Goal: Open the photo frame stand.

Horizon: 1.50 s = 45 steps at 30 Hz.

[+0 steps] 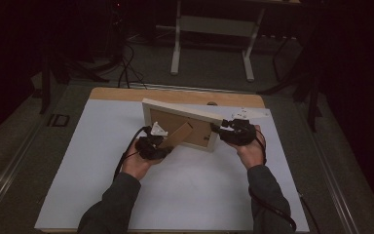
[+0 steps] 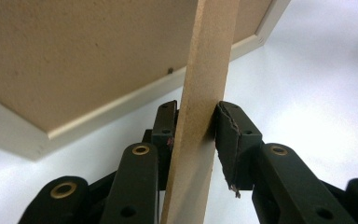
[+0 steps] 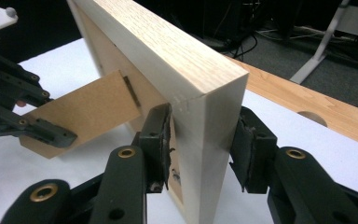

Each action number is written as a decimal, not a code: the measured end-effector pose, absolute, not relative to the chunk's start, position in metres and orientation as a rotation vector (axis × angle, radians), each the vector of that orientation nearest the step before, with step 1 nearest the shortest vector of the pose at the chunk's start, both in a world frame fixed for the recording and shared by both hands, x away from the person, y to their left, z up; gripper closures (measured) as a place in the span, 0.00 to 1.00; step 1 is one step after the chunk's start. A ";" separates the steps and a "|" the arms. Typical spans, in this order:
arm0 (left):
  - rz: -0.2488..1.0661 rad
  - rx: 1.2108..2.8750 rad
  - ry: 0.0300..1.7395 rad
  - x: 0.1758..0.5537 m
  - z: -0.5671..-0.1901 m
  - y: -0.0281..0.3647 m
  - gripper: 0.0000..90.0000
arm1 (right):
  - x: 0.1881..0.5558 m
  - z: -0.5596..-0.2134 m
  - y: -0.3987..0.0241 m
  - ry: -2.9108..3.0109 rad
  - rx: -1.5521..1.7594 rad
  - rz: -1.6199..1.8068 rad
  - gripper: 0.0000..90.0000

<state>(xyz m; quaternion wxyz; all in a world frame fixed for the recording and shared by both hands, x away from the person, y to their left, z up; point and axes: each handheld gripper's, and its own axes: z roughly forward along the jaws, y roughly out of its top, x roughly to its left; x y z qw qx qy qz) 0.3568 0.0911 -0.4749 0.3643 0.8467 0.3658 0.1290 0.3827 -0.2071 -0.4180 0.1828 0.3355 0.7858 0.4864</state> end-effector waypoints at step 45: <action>0.325 2.192 0.972 0.357 -0.497 0.098 0.69 | 0.355 -0.425 -0.182 2.282 0.793 1.375 0.66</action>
